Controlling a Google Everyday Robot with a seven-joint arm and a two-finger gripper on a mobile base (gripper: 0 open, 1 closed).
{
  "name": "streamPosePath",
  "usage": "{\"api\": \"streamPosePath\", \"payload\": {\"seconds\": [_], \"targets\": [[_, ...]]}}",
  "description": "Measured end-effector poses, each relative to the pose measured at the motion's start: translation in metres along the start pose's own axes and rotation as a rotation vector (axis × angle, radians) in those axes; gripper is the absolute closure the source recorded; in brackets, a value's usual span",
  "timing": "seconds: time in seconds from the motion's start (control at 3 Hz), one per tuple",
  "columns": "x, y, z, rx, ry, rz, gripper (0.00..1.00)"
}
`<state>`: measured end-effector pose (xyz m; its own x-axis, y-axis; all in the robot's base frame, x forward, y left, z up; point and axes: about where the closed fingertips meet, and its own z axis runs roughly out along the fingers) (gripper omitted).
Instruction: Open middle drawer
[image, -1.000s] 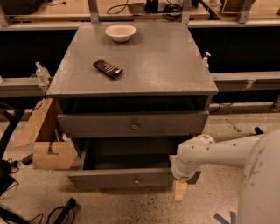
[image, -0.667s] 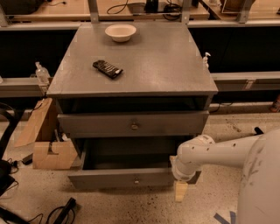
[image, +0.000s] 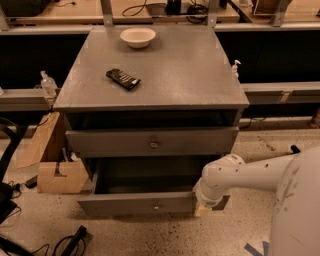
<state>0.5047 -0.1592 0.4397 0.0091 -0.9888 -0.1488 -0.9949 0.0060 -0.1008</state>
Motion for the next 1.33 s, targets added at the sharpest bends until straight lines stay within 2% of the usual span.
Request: {"api": "streamPosePath", "payload": {"seconds": [0.33, 0.67, 1.0, 1.33], "targets": [[0.000, 0.003, 0.000, -0.004, 0.003, 0.002, 0.71], [-0.001, 0.023, -0.001, -0.026, 0.017, 0.021, 1.00], [-0.001, 0.027, -0.001, -0.033, 0.020, 0.025, 1.00], [-0.005, 0.065, -0.005, -0.092, 0.047, 0.062, 1.00]]}}
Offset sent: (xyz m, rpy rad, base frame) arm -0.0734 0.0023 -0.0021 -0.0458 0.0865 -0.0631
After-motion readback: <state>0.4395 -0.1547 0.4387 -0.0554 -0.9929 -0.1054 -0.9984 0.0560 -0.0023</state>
